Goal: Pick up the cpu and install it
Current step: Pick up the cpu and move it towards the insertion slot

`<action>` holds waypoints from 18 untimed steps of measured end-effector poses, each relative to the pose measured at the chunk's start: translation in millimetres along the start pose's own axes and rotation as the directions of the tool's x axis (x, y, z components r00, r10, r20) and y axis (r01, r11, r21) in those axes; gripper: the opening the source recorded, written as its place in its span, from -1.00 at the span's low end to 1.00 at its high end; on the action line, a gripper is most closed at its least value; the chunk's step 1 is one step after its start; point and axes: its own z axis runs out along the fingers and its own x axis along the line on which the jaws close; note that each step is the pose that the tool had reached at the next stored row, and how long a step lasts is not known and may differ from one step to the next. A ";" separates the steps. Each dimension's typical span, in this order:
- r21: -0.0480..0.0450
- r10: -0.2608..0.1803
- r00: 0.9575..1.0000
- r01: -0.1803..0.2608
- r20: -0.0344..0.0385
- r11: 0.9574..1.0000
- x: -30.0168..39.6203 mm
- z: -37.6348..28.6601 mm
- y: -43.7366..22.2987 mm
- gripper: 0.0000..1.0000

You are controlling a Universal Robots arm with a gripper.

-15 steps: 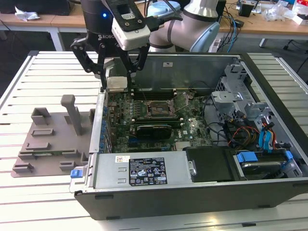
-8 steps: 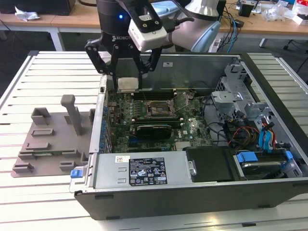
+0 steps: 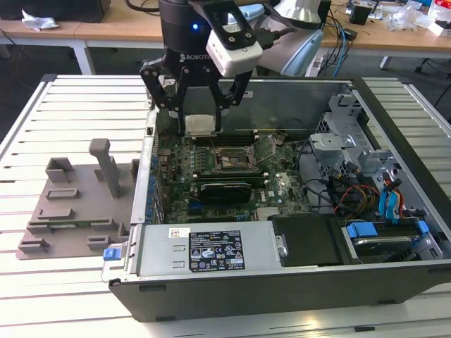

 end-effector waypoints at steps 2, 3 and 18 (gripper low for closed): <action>0.001 0.000 1.000 0.000 0.000 1.000 -2.6 0.6 0.0 0.09; 0.001 0.000 1.000 0.000 0.000 1.000 -4.5 1.1 0.0 0.09; 0.010 0.000 1.000 0.000 0.000 1.000 -40.3 10.1 0.3 0.09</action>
